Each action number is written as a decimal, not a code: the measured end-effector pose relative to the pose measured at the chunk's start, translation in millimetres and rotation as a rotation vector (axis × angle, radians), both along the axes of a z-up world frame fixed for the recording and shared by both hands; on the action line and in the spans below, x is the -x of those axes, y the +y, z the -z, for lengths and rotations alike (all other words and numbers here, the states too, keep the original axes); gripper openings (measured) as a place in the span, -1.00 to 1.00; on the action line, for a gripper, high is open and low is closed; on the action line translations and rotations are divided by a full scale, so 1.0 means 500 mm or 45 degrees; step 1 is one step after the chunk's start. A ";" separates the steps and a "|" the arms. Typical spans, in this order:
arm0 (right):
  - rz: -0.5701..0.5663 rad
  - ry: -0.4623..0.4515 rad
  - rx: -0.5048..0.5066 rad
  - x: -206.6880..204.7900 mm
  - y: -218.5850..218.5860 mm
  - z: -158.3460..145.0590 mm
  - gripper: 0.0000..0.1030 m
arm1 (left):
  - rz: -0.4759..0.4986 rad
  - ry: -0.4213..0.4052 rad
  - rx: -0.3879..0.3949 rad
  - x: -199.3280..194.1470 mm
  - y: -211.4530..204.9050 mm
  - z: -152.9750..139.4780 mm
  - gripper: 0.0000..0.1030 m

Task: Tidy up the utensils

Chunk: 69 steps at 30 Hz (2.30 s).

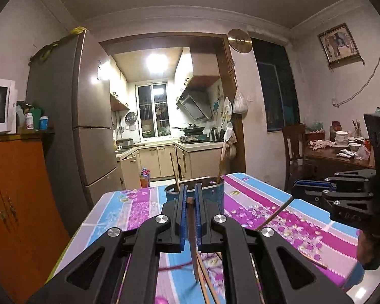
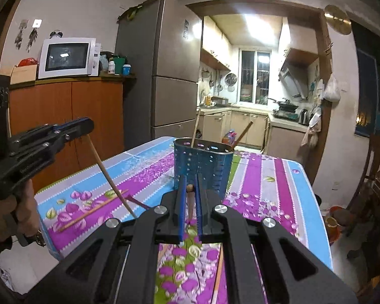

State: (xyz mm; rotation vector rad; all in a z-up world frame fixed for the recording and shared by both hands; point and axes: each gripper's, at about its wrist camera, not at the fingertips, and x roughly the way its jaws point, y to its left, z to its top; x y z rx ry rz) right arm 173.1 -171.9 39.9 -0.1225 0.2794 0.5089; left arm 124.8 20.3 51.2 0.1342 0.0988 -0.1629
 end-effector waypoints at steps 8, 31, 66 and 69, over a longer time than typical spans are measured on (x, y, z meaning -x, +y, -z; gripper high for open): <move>-0.027 0.000 0.041 -0.042 0.022 -0.072 -0.90 | 0.015 0.036 0.029 -0.062 0.009 -0.051 -0.85; -0.065 0.143 0.043 -0.099 0.029 -0.218 -0.90 | 0.060 0.004 0.089 -0.124 0.020 -0.136 -0.85; -0.009 0.217 0.023 -0.440 0.063 -0.310 -0.90 | 0.027 -0.002 0.148 -0.489 0.039 -0.283 -0.86; -0.016 0.255 0.021 -0.459 0.064 -0.289 -0.90 | 0.021 0.039 0.136 -0.517 0.041 -0.258 -0.85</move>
